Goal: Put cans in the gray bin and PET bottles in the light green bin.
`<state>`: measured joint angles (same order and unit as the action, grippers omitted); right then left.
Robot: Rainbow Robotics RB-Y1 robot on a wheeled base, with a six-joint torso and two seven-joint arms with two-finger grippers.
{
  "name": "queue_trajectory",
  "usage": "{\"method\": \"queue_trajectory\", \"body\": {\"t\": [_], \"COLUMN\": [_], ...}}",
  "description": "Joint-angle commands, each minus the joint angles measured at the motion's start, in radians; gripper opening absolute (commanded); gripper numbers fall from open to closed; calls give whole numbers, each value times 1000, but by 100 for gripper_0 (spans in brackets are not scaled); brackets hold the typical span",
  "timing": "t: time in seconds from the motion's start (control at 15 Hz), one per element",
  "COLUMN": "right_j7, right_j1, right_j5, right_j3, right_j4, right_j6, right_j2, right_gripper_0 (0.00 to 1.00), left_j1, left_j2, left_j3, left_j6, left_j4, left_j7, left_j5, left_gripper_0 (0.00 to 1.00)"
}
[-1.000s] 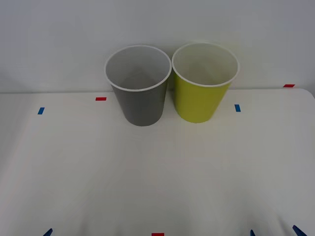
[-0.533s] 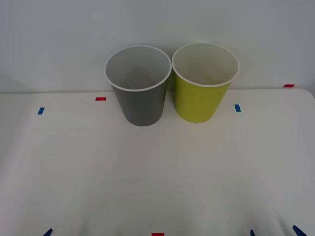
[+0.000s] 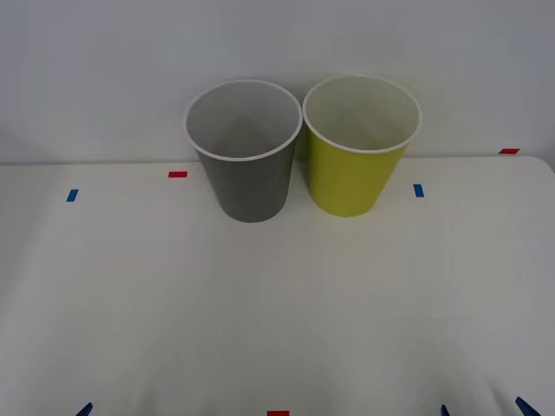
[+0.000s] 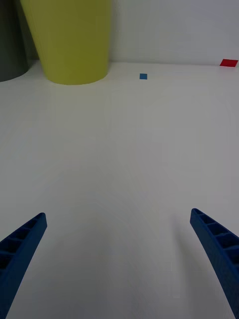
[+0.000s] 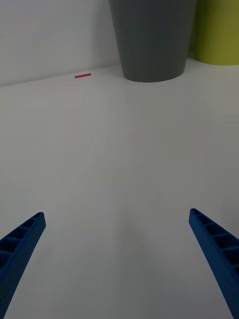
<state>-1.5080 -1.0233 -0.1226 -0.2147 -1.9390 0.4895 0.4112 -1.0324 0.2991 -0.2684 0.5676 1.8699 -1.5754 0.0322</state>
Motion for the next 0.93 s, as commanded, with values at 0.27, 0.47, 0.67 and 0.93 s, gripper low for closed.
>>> {"method": "queue_trajectory", "body": {"t": [0.27,0.47,0.67,0.93], "right_j7": [0,0,0,0], "right_j1": [0,0,0,0], "right_j5": [0,0,0,0], "right_j3": [0,0,0,0], "right_j4": [0,0,0,0], "right_j6": [0,0,0,0], "right_j2": [0,0,0,0], "right_gripper_0": [100,100,100,100], "left_j1": [0,0,0,0], "left_j2": [0,0,0,0], "left_j3": [0,0,0,0], "left_j6": [0,0,0,0], "left_j4": [0,0,0,0], "left_j7": [0,0,0,0], "left_j5": [0,0,0,0], "left_gripper_0": [100,100,100,100]}}
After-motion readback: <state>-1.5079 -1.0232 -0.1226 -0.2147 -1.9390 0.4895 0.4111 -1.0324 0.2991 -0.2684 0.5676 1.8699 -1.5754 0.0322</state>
